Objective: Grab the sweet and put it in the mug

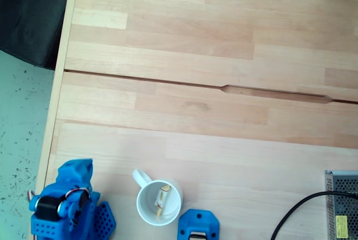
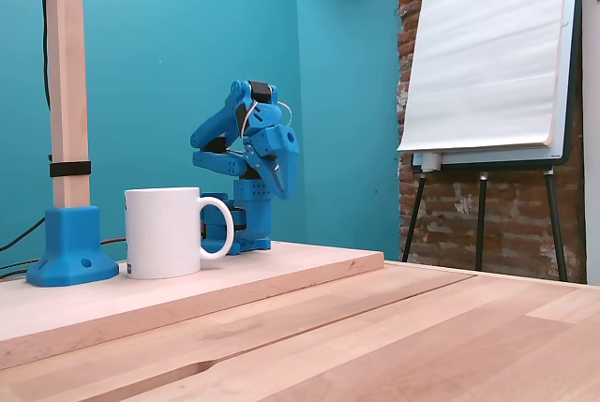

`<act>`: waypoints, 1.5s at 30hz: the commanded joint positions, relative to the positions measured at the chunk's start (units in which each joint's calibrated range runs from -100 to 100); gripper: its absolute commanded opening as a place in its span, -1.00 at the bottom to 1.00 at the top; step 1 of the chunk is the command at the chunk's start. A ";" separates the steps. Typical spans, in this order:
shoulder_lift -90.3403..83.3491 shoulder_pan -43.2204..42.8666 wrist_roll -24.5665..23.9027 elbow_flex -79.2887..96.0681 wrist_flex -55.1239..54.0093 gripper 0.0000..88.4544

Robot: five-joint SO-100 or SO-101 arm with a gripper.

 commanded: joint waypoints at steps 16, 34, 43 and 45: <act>-0.42 0.37 -0.93 32.09 -27.73 -1.00; -0.34 0.37 -0.88 32.18 -28.29 -1.00; -0.25 0.37 -0.93 32.18 -28.21 -1.00; -0.25 0.37 -0.93 32.18 -28.21 -1.00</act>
